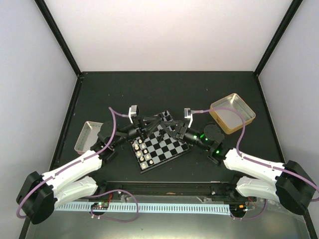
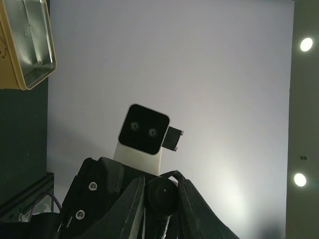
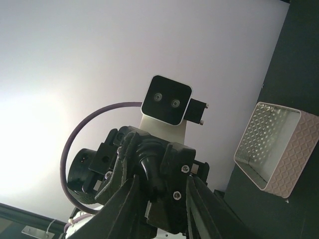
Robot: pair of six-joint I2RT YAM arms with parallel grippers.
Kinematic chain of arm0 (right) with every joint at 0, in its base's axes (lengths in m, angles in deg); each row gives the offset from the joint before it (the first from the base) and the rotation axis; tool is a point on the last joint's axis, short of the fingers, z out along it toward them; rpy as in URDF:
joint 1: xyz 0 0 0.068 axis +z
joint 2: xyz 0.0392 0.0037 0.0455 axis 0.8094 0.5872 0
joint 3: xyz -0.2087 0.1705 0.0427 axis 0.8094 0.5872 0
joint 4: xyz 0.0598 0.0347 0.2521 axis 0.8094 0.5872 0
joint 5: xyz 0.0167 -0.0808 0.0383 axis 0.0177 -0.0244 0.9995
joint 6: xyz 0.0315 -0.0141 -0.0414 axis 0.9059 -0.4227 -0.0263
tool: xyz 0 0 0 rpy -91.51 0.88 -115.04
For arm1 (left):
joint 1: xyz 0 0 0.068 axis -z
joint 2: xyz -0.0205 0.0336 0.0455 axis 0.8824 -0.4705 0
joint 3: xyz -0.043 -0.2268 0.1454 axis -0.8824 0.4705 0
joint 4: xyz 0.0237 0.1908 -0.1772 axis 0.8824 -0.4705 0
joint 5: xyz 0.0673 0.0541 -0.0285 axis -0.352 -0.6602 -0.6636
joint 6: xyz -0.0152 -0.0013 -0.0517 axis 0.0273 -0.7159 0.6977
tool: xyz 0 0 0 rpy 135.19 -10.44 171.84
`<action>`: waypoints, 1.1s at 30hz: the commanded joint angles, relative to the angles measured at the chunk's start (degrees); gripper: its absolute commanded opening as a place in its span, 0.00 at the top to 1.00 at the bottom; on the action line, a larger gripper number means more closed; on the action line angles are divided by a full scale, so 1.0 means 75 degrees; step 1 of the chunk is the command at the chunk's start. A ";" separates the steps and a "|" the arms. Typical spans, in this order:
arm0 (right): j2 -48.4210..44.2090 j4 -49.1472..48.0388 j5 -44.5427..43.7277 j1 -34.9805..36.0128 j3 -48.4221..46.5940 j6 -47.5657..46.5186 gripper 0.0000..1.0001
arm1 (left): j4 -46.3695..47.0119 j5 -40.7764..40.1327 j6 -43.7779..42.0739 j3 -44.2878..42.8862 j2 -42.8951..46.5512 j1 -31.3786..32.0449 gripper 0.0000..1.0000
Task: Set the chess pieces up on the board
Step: Place the chess piece on the chessboard.
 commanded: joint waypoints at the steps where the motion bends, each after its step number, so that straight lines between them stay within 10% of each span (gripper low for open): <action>1: 0.0065 -0.0248 -0.0173 -0.0024 -0.0209 0.0070 0.73 | 0.0462 -0.0113 0.0394 -0.0102 0.0117 0.0037 0.95; 14: 0.0122 -0.0189 -0.0271 -0.0023 -0.0367 -0.0010 0.75 | 0.0449 -0.0141 0.0441 -0.0060 0.0190 0.0038 0.95; 23: 0.0066 0.0080 -0.0376 -0.0031 -0.0378 -0.0029 0.95 | 0.0367 -0.0165 0.0439 0.0008 0.0231 0.0034 0.95; 33: -0.0479 0.3718 -0.0083 -0.0251 -0.1226 -0.1877 0.99 | -0.2896 -0.1225 -0.1505 0.0012 0.1440 0.0017 0.39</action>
